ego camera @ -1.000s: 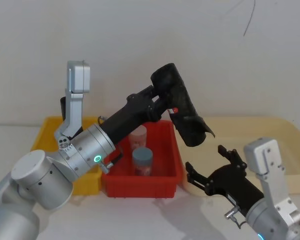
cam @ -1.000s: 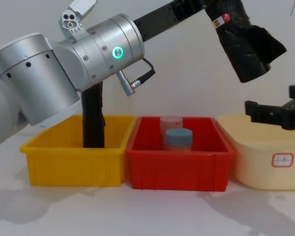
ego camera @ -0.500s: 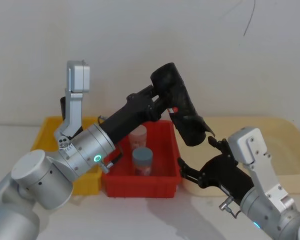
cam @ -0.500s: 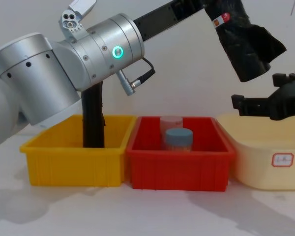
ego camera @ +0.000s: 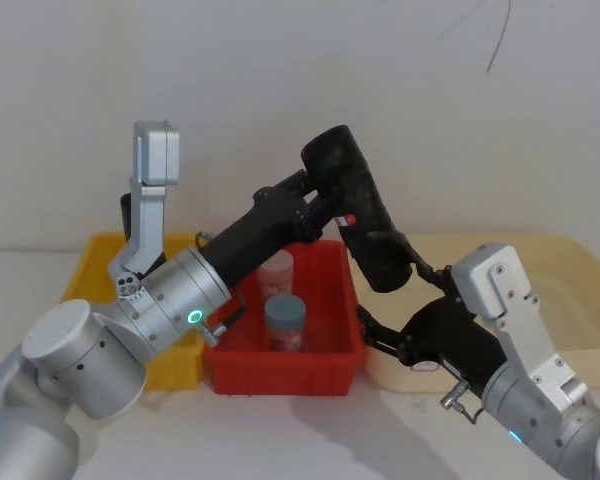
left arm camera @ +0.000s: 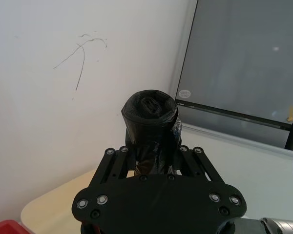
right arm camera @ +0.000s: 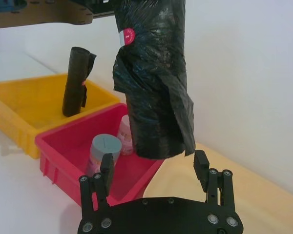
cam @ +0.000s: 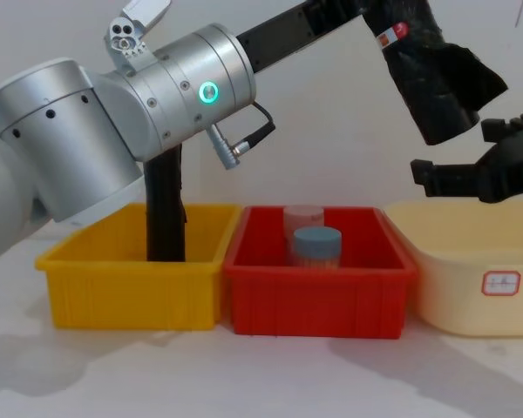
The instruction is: Pick up the garbage bag with the one hand and transfer it to the other hand.
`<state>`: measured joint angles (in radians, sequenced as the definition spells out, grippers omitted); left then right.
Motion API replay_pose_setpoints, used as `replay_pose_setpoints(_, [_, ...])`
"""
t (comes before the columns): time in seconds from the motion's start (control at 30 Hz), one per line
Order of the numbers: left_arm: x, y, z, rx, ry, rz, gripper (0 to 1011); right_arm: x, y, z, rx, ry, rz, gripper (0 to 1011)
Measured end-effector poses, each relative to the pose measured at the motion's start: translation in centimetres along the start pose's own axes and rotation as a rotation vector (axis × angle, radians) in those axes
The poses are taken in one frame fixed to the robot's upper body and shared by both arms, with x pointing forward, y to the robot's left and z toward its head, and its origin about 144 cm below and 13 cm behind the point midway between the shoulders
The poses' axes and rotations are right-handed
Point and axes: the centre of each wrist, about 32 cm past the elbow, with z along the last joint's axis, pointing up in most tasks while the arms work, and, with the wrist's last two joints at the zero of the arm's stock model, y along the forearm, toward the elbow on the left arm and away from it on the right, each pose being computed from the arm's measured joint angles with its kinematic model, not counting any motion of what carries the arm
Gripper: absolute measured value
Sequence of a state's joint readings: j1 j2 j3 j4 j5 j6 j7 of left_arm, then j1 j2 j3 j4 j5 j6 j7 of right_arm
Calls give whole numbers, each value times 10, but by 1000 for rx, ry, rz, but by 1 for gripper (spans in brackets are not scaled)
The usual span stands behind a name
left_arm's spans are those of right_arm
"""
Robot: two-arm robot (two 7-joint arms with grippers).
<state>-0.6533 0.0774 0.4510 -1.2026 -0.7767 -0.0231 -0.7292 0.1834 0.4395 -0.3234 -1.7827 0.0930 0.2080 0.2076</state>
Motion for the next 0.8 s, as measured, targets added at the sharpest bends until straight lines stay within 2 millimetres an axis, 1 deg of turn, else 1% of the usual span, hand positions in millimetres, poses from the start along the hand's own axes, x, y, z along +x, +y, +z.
replay_pose_setpoints(0.8, [0,0,0,0,0,0,371,8,14,9,50,-35,15,1000])
